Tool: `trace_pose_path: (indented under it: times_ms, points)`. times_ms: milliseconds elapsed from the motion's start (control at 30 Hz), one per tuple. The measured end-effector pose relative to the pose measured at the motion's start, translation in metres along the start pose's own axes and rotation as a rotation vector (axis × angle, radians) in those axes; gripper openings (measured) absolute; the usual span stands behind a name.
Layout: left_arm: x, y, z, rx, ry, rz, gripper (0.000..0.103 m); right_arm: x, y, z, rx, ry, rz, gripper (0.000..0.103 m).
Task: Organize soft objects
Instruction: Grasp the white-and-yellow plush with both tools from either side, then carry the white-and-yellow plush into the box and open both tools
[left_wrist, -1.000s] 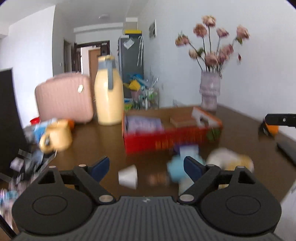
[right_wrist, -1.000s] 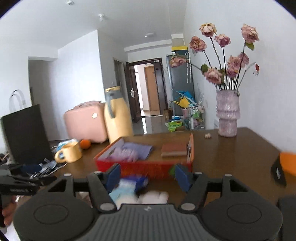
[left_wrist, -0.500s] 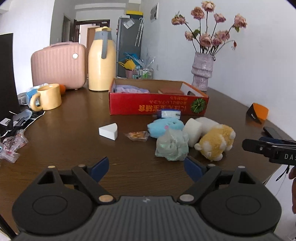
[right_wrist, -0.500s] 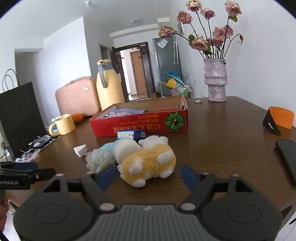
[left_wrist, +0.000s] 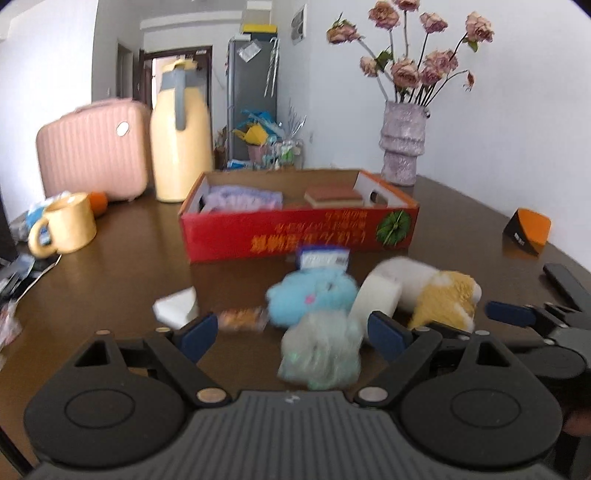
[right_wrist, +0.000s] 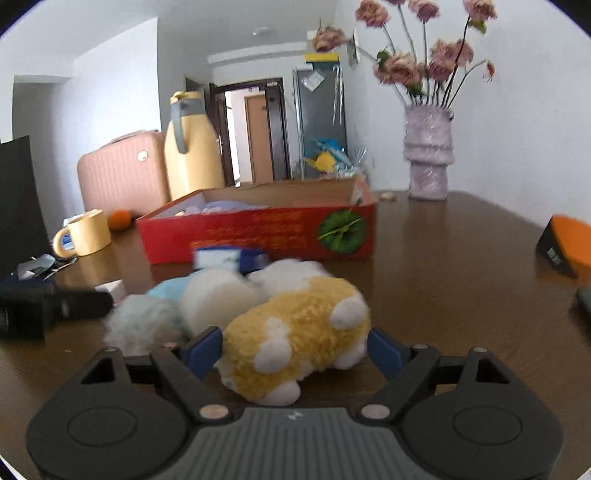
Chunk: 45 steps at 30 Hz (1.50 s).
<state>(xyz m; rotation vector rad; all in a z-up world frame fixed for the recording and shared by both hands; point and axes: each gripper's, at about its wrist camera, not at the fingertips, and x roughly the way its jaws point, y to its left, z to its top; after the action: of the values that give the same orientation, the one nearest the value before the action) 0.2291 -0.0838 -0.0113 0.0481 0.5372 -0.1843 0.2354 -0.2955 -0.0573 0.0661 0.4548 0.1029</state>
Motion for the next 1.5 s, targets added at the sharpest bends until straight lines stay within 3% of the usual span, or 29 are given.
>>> trace_pose_path:
  times_ms: [133, 233, 300, 367, 467, 633, 733, 800, 900, 1267, 1500]
  points:
    - [0.014, -0.016, 0.018, 0.011, -0.031, -0.032, 0.090, -0.003, -0.044, 0.007, 0.076, -0.024, -0.139, 0.086]
    - [0.030, -0.036, 0.032, 0.044, -0.043, -0.096, 0.087, -0.003, -0.069, 0.015, 0.151, -0.030, -0.080, 0.085]
    - [0.044, -0.048, 0.044, 0.042, -0.035, -0.152, 0.080, 0.002, -0.077, 0.020, 0.184, -0.028, -0.041, 0.084]
    - [0.065, -0.056, 0.056, 0.008, 0.018, -0.219, 0.072, 0.010, -0.080, 0.023, 0.203, -0.028, -0.008, 0.081]
    - [0.100, -0.062, 0.068, -0.062, 0.125, -0.276, 0.070, 0.026, -0.084, 0.026, 0.236, 0.001, 0.043, 0.070]
    - [0.145, -0.059, 0.067, -0.183, 0.277, -0.252, 0.071, 0.046, -0.091, 0.026, 0.289, 0.050, 0.090, 0.057]
    - [0.156, -0.055, 0.063, -0.214, 0.310, -0.287, 0.057, 0.052, -0.095, 0.024, 0.316, 0.060, 0.120, 0.052]
    - [0.160, -0.054, 0.064, -0.226, 0.312, -0.314, 0.047, 0.054, -0.094, 0.024, 0.319, 0.063, 0.136, 0.049]
    - [0.163, -0.052, 0.066, -0.251, 0.324, -0.355, 0.046, 0.052, -0.096, 0.022, 0.325, 0.055, 0.145, 0.047]
    - [0.147, -0.054, 0.066, -0.229, 0.280, -0.395, 0.043, 0.027, -0.089, 0.025, 0.318, 0.017, 0.157, 0.037]
    - [0.119, -0.039, 0.099, -0.241, 0.177, -0.435, 0.043, 0.012, -0.076, 0.074, 0.251, -0.061, 0.189, 0.037]
